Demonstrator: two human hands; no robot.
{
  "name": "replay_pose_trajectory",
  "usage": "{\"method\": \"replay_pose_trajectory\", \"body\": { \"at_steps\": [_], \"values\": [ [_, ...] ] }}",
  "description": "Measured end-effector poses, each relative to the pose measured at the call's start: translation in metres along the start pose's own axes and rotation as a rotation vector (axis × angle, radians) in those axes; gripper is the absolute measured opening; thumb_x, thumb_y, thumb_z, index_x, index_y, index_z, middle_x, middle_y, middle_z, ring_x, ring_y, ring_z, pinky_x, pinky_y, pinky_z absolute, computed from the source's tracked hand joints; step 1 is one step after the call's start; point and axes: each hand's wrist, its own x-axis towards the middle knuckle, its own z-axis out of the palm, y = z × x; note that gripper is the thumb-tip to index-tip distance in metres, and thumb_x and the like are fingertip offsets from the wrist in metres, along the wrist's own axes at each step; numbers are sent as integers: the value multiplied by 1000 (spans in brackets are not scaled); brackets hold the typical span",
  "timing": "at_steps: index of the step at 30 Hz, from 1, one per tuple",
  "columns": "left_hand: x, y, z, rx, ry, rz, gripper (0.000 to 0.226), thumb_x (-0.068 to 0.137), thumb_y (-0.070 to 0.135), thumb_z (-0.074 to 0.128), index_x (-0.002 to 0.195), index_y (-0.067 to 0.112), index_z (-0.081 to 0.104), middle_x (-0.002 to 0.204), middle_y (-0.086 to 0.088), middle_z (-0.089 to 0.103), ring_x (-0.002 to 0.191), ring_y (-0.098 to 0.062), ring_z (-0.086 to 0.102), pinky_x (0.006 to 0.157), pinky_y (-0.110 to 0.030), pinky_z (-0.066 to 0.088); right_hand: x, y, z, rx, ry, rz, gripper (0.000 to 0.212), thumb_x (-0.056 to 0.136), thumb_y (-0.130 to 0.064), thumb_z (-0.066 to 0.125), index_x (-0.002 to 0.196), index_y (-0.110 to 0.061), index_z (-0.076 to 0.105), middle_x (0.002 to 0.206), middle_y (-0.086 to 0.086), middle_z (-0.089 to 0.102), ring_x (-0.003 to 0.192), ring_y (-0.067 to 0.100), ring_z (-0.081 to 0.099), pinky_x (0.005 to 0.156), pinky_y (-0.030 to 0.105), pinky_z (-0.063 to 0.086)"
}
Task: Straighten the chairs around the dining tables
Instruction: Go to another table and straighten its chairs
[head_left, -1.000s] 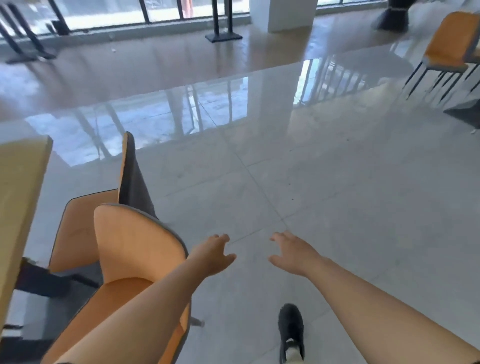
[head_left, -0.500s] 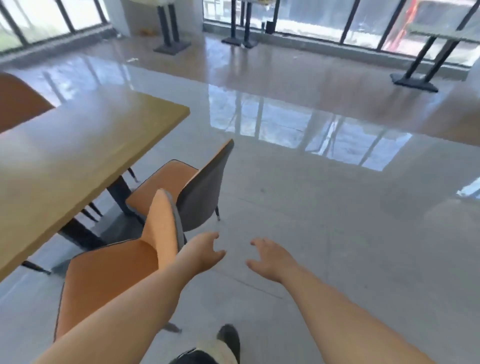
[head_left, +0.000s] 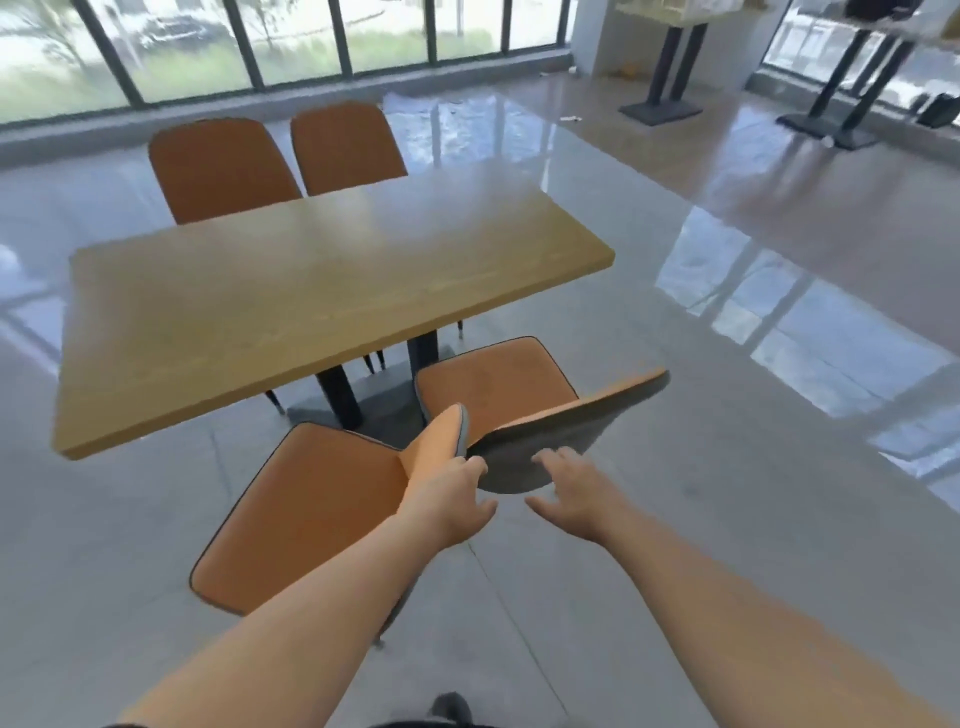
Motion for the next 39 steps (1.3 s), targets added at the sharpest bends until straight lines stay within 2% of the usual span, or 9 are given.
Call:
{"method": "replay_pose_trajectory", "body": {
  "at_steps": [2, 4, 9, 12, 16, 22, 26, 31, 39],
  "values": [
    [8, 5, 3, 29, 69, -7, 32, 87, 44, 70, 110, 23, 65, 157, -7, 35, 151, -31, 18, 116, -44, 35, 20, 11, -18, -22, 18, -84, 56, 92, -45, 62, 140, -19, 48, 132, 3, 53, 119, 23, 56, 97, 39, 50],
    [21, 15, 7, 80, 130, -22, 36, 90, 46, 65, 115, 19, 66, 158, -9, 36, 154, -26, -5, 122, -48, 21, 38, 31, -37, -42, 39, -161, 55, 93, -43, 64, 139, -16, 50, 131, 3, 55, 120, 23, 56, 97, 39, 50],
    [61, 72, 24, -26, 165, -266, 48, 95, 45, 57, 135, 19, 51, 132, -3, 51, 122, -22, 50, 104, -37, 47, 74, 112, -83, -101, 74, -250, 54, 92, -41, 65, 137, -14, 52, 130, 6, 54, 118, 24, 53, 99, 37, 48],
    [82, 108, 39, -28, 262, -388, 47, 93, 49, 58, 125, 17, 47, 123, -6, 49, 110, -22, 50, 96, -39, 50, 93, 161, -105, -201, 39, -313, 54, 91, -48, 62, 134, -16, 53, 130, 4, 54, 119, 24, 51, 100, 40, 46],
    [100, 127, 59, 37, 320, -495, 64, 90, 60, 55, 137, 20, 39, 136, -6, 46, 122, -27, 47, 98, -46, 49, 115, 205, -121, -321, -2, -379, 59, 89, -62, 54, 133, -22, 51, 130, 1, 53, 118, 24, 50, 101, 40, 43],
    [139, 139, 69, 162, 155, -454, 78, 81, 83, 41, 136, 29, 42, 137, 2, 51, 129, -25, 46, 113, -62, 26, 150, 227, -122, -332, -105, -381, 69, 85, -78, 46, 130, -26, 49, 130, 2, 54, 119, 25, 51, 104, 46, 42],
    [165, 130, 61, 224, 47, -415, 71, 75, 90, 37, 116, 33, 51, 111, 7, 60, 98, -17, 56, 98, -49, 45, 171, 234, -114, -285, -167, -378, 64, 81, -80, 50, 119, -27, 51, 119, -2, 59, 104, 21, 55, 96, 41, 48],
    [169, 119, 57, 295, 36, -379, 109, 45, 104, -2, 100, 27, 52, 86, 7, 61, 71, -11, 60, 70, -33, 58, 184, 243, -104, -264, -127, -434, 56, 83, -75, 53, 110, -26, 53, 108, -4, 59, 95, 19, 54, 89, 37, 47],
    [158, 142, 84, 325, 176, -438, 95, 61, 101, 1, 90, 25, 49, 82, 5, 60, 69, -18, 57, 71, -36, 53, 196, 255, -114, -292, -217, -479, 51, 86, -69, 58, 117, -28, 52, 112, -6, 58, 100, 18, 55, 91, 36, 47]
  ]
}}
